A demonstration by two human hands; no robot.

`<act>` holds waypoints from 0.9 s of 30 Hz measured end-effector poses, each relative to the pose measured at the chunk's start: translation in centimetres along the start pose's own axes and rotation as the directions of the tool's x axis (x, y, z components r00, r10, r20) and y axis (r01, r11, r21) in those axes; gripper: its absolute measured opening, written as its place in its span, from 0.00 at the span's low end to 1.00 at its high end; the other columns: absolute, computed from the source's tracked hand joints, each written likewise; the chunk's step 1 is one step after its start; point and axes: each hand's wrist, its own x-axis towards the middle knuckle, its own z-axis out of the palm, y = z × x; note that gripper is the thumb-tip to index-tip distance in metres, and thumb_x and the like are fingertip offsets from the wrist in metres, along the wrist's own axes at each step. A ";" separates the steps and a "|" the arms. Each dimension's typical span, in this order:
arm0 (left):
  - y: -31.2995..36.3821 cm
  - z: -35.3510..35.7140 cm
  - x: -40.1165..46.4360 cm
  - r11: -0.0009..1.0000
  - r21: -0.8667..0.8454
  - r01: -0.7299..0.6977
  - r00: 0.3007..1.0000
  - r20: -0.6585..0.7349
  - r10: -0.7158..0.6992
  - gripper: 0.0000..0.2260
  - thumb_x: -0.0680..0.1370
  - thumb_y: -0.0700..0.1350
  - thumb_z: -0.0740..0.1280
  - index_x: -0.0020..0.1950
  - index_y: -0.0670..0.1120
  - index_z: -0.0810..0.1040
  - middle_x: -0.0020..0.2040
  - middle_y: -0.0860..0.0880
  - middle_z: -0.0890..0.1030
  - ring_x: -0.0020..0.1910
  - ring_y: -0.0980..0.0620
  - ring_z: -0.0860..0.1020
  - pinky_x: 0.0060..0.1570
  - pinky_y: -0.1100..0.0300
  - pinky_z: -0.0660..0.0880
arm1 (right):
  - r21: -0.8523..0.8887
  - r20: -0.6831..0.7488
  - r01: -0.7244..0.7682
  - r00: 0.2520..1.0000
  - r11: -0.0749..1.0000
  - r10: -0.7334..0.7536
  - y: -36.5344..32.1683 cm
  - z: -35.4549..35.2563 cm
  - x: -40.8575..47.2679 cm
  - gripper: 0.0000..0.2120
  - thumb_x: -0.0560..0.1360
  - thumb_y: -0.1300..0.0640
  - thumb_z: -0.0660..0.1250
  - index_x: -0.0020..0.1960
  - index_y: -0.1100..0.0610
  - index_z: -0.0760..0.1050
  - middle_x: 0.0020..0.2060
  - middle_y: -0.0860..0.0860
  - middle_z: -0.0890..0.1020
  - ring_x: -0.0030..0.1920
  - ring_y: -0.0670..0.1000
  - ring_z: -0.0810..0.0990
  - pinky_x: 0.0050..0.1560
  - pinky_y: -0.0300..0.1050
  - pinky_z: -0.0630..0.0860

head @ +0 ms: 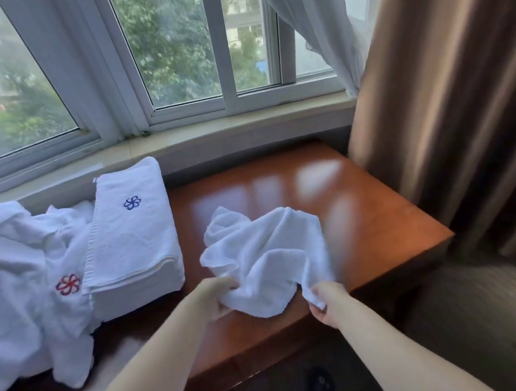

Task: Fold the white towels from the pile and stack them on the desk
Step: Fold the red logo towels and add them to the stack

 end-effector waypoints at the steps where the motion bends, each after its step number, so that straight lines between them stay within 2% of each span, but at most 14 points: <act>1: -0.4 0.1 0.2 0.996 0.087 0.015 1.000 -0.028 -0.013 0.07 0.76 0.38 0.67 0.53 0.38 0.75 0.28 0.44 0.79 0.19 0.51 0.77 0.16 0.65 0.69 | 0.003 -0.036 -0.004 0.999 1.000 0.004 0.5 0.4 -0.1 0.10 0.76 0.70 0.55 0.52 0.61 0.71 0.41 0.57 0.75 0.31 0.51 0.71 0.27 0.39 0.69; 3: -0.4 -0.1 0.5 0.982 0.180 0.061 0.997 -0.058 -0.051 0.07 0.78 0.40 0.65 0.55 0.39 0.74 0.34 0.43 0.78 0.24 0.48 0.78 0.16 0.64 0.69 | 0.087 -0.158 -0.029 0.987 0.996 0.043 0.6 1.3 -0.3 0.10 0.80 0.66 0.53 0.42 0.62 0.68 0.38 0.57 0.74 0.33 0.55 0.71 0.30 0.40 0.66; 5: 0.4 -0.6 0.8 0.977 0.189 0.096 0.995 -0.048 -0.088 0.05 0.78 0.41 0.63 0.51 0.40 0.73 0.37 0.43 0.78 0.30 0.47 0.78 0.17 0.63 0.72 | 0.096 -0.289 0.076 0.956 0.992 -0.046 0.3 1.4 0.1 0.13 0.83 0.59 0.52 0.48 0.67 0.70 0.54 0.57 0.76 0.51 0.57 0.74 0.33 0.38 0.60; 6: 0.9 -0.7 1.1 0.975 0.191 0.116 0.993 -0.046 -0.109 0.04 0.78 0.41 0.63 0.50 0.40 0.73 0.38 0.43 0.79 0.32 0.48 0.79 0.19 0.63 0.73 | 0.117 -0.285 0.148 0.952 0.982 -0.109 0.4 1.5 0.3 0.14 0.82 0.59 0.54 0.59 0.69 0.69 0.64 0.58 0.72 0.62 0.56 0.71 0.51 0.48 0.66; 7: 1.4 -0.7 1.1 0.968 0.201 0.148 0.989 -0.053 -0.140 0.05 0.78 0.41 0.63 0.51 0.40 0.73 0.39 0.43 0.79 0.33 0.48 0.79 0.21 0.62 0.74 | -0.017 -0.235 0.181 0.955 0.983 -0.179 0.6 1.3 0.1 0.15 0.81 0.63 0.55 0.64 0.71 0.66 0.68 0.61 0.68 0.67 0.57 0.69 0.62 0.53 0.57; 8: 2.0 -0.7 1.2 0.959 0.218 0.181 0.983 -0.067 -0.170 0.07 0.78 0.41 0.63 0.54 0.39 0.73 0.40 0.43 0.79 0.34 0.48 0.79 0.22 0.62 0.75 | -0.082 -0.203 0.168 0.962 0.982 -0.181 0.6 1.7 -0.4 0.12 0.80 0.66 0.55 0.60 0.73 0.66 0.67 0.63 0.68 0.62 0.57 0.72 0.45 0.34 0.34; 9: 2.6 -0.7 1.3 0.952 0.227 0.206 0.978 -0.072 -0.195 0.09 0.78 0.41 0.63 0.56 0.39 0.73 0.40 0.43 0.79 0.35 0.47 0.79 0.22 0.61 0.75 | 0.113 -0.088 0.079 0.994 0.990 -0.070 0.5 2.4 -0.5 0.08 0.80 0.67 0.53 0.49 0.72 0.67 0.61 0.64 0.71 0.53 0.56 0.76 0.35 0.23 0.66; 10: 3.4 -0.6 1.4 0.951 0.217 0.222 0.975 -0.050 -0.216 0.11 0.78 0.41 0.63 0.58 0.38 0.72 0.41 0.43 0.79 0.36 0.47 0.79 0.22 0.62 0.75 | 0.306 0.042 -0.064 0.998 0.950 0.054 -0.2 3.2 -0.2 0.10 0.81 0.66 0.52 0.42 0.65 0.66 0.53 0.61 0.74 0.43 0.54 0.75 0.25 0.26 0.66; 12: 5.9 -0.7 1.7 0.972 0.124 0.201 0.975 0.065 -0.211 0.13 0.77 0.40 0.64 0.61 0.39 0.73 0.45 0.43 0.80 0.40 0.47 0.80 0.27 0.62 0.77 | 0.273 0.072 -0.096 0.994 0.957 0.079 -2.9 4.1 0.1 0.12 0.79 0.65 0.52 0.38 0.59 0.66 0.38 0.53 0.73 0.30 0.48 0.70 0.14 0.33 0.65; 14: 9.2 -1.0 2.3 0.994 -0.083 0.066 0.979 0.196 -0.049 0.16 0.78 0.41 0.63 0.65 0.38 0.73 0.51 0.42 0.78 0.47 0.45 0.78 0.41 0.58 0.76 | 0.295 0.110 -0.162 0.985 0.942 0.135 -6.8 5.5 0.2 0.12 0.75 0.66 0.54 0.35 0.56 0.68 0.29 0.49 0.70 0.18 0.45 0.64 0.17 0.28 0.58; 17: 15.0 -1.3 2.9 0.831 -0.503 -0.238 0.928 0.135 0.348 0.17 0.82 0.47 0.60 0.68 0.41 0.71 0.51 0.41 0.76 0.48 0.45 0.76 0.47 0.54 0.73 | 0.278 0.153 0.106 0.976 0.955 -0.153 -13.3 8.4 0.1 0.15 0.75 0.67 0.53 0.33 0.54 0.65 0.18 0.46 0.65 0.13 0.42 0.58 0.16 0.29 0.54; 21: 19.9 -2.1 4.7 0.651 -0.461 -0.603 0.763 -0.095 0.639 0.13 0.83 0.45 0.56 0.64 0.47 0.74 0.50 0.45 0.79 0.47 0.47 0.79 0.34 0.60 0.76 | 0.249 -0.075 0.507 0.860 0.825 -0.505 -18.1 9.9 1.2 0.16 0.70 0.72 0.54 0.43 0.57 0.77 0.34 0.51 0.79 0.32 0.49 0.76 0.35 0.39 0.74; 24: 18.8 -1.7 8.5 0.777 -0.305 -0.550 0.834 -0.253 0.491 0.15 0.81 0.42 0.55 0.66 0.46 0.74 0.55 0.46 0.79 0.51 0.45 0.78 0.44 0.54 0.78 | 0.208 -0.177 0.441 0.895 0.873 -0.410 -15.0 9.7 4.1 0.20 0.72 0.70 0.55 0.56 0.61 0.79 0.51 0.58 0.82 0.48 0.55 0.79 0.53 0.50 0.76; 27: 13.5 -0.2 12.5 0.972 -0.162 -0.170 0.927 -0.360 0.102 0.18 0.83 0.44 0.53 0.68 0.38 0.70 0.59 0.42 0.75 0.56 0.40 0.74 0.54 0.51 0.73 | -0.079 -0.169 0.186 0.966 0.979 -0.197 -6.3 9.5 5.9 0.16 0.80 0.60 0.57 0.64 0.68 0.72 0.59 0.64 0.78 0.51 0.56 0.76 0.54 0.49 0.72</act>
